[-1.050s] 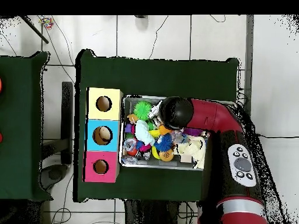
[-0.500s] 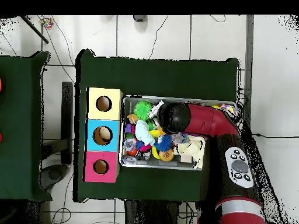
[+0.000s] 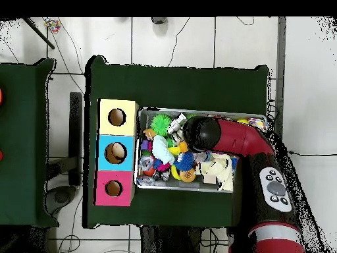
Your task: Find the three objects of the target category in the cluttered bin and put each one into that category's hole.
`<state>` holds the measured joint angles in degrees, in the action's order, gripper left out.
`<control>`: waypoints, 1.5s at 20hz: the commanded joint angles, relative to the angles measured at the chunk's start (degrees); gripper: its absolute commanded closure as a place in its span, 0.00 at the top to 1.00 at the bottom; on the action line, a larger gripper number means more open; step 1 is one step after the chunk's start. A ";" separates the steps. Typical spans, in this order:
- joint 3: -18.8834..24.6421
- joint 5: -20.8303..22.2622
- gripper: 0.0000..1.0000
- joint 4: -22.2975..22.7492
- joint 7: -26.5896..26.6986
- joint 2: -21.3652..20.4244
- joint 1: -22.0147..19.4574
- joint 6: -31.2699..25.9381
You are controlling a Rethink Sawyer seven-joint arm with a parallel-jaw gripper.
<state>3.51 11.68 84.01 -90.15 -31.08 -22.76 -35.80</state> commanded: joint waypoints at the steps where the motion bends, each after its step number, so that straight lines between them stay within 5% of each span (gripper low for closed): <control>1: 3.26 0.81 1.00 0.71 -3.77 4.28 -1.49 3.16; 7: -0.10 2.67 1.00 -1.00 -6.30 5.37 1.31 3.83; 13: -2.37 2.81 1.00 2.50 -9.27 5.22 3.90 8.39; 22: -2.23 0.90 1.00 5.99 -8.99 5.06 5.05 11.63; 30: -0.73 -0.56 1.00 7.14 -7.00 3.29 3.62 8.96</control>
<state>0.47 11.67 84.25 -90.15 -27.92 -17.70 -26.51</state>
